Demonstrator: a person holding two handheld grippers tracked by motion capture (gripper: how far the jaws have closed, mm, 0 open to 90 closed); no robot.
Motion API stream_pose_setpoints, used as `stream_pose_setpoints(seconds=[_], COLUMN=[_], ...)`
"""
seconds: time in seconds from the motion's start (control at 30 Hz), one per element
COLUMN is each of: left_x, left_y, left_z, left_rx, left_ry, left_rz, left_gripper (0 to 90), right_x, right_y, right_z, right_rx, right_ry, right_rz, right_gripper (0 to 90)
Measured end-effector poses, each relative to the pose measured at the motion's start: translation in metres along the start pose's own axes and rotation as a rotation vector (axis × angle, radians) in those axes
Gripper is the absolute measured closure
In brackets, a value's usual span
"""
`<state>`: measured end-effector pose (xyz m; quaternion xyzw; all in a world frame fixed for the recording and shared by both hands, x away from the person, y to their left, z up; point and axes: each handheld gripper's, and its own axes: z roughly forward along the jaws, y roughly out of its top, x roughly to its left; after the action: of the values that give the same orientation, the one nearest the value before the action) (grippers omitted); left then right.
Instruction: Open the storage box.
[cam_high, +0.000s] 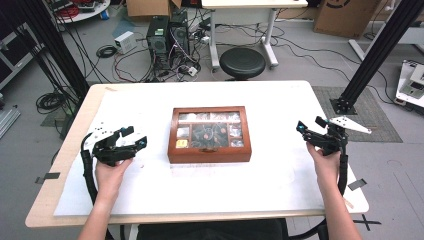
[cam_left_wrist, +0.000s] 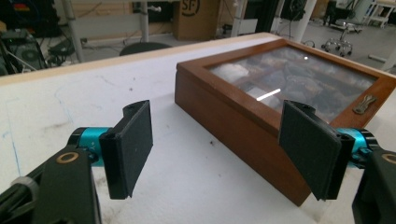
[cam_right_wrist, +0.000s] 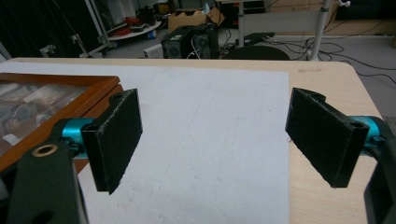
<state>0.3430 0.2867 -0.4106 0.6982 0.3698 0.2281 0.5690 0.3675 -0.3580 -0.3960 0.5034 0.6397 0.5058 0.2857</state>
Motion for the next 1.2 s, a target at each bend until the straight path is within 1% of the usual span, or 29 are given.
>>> stream_pose_setpoints(seconds=[0.03,0.07,0.13,0.2,0.27,0.33,0.37,0.47,0.5,0.53,0.67,0.73,0.8,0.83,0.93,1.0,1.13,1.2], left_x=[0.000,0.000,0.000,0.001,0.000,-0.002,-0.002,-0.005,-0.006,-0.006,-0.005,-0.006,-0.008,-0.008,-0.010,-0.012,-0.016,-0.019], left_y=[0.001,0.001,0.002,0.003,0.005,0.007,0.007,0.008,0.007,0.007,0.006,0.006,0.007,0.007,0.007,0.007,0.007,0.006], left_z=[0.000,0.000,0.001,0.003,0.004,0.002,0.002,0.001,0.001,0.001,0.003,0.003,0.004,0.004,0.005,0.006,0.010,0.013], left_rx=[-0.010,-0.010,0.004,0.025,0.029,0.017,0.017,0.016,0.018,0.021,0.023,0.025,0.021,0.021,0.018,0.021,0.039,0.056], left_ry=[-0.005,-0.005,-0.006,-0.015,-0.027,-0.036,-0.036,-0.030,-0.031,-0.037,-0.072,-0.079,-0.083,-0.088,-0.106,-0.121,-0.152,-0.173], left_rz=[-0.004,-0.004,-0.018,-0.034,-0.040,-0.028,-0.028,-0.003,-0.001,-0.001,-0.028,-0.022,-0.018,-0.011,-0.008,-0.005,0.010,0.011], left_gripper=[26.3,26.3,26.3,26.3,26.3,26.3,26.3,26.3,26.3,26.3,26.3,26.3,26.3,26.3,26.3,26.3,26.3,26.3], right_x=[0.000,-0.001,-0.001,-0.002,-0.003,-0.003,-0.003,-0.003,-0.003,-0.003,-0.004,-0.003,-0.003,-0.003,-0.002,-0.003,-0.002,-0.003], right_y=[0.000,-0.001,-0.001,-0.001,-0.001,-0.001,-0.001,-0.002,-0.002,-0.002,-0.001,-0.001,-0.001,-0.002,-0.002,-0.002,-0.002,-0.002], right_z=[0.000,0.000,0.000,0.000,0.001,0.002,0.002,0.003,0.003,0.003,0.003,0.003,0.003,0.003,0.004,0.004,0.004,0.004], right_rx=[0.000,-0.002,-0.006,-0.006,-0.005,0.002,0.004,0.002,0.003,0.003,0.001,0.007,0.004,0.006,0.007,0.009,0.009,0.008], right_ry=[-0.001,-0.002,-0.005,-0.006,-0.006,-0.009,-0.009,-0.010,-0.014,-0.014,-0.011,-0.009,0.002,0.008,0.003,0.002,0.001,-0.004], right_rz=[0.002,0.001,0.000,0.006,0.008,0.013,0.012,0.009,0.008,0.008,0.014,0.022,0.012,0.010,-0.005,-0.005,0.002,-0.006], right_gripper=[18.9,18.9,18.9,19.0,19.0,19.0,19.0,19.0,19.0,19.0,19.1,19.2,25.1,25.2,25.1,25.1,25.1,25.1])
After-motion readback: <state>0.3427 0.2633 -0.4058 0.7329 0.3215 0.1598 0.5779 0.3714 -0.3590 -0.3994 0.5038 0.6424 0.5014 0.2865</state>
